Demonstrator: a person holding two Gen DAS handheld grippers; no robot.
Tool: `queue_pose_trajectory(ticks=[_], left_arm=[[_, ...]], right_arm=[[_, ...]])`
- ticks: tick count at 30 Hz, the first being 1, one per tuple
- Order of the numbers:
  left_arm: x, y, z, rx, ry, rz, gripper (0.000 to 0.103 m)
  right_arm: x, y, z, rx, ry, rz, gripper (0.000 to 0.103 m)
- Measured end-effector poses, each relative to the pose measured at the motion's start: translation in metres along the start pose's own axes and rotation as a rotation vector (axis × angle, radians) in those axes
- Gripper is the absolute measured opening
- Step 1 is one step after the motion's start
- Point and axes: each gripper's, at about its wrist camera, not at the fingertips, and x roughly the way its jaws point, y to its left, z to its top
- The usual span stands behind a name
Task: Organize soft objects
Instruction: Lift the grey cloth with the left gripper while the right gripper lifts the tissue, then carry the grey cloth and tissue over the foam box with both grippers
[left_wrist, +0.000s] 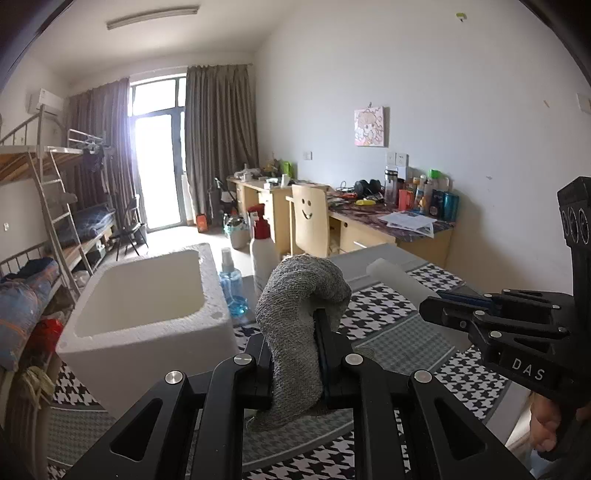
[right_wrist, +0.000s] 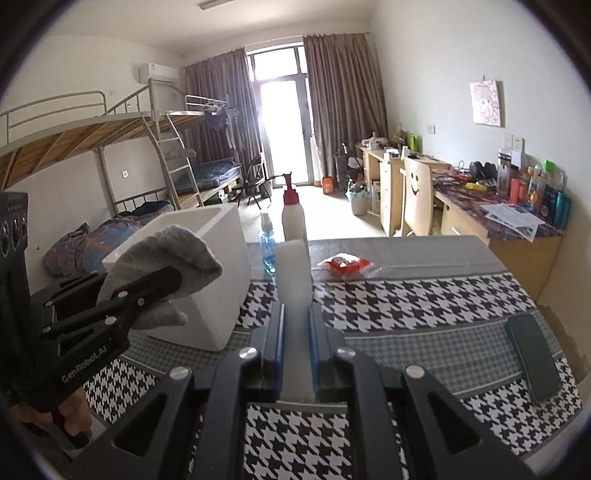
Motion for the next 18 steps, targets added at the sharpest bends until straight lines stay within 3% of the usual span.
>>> queue_pose_trajectory(ticks=[18], left_arm=[[-0.001, 0.026, 0.025, -0.036, -0.055, 0.067, 0.017]], right_arm=[[0.017, 0.023, 0.031, -0.039, -0.027, 0.058, 0.015]])
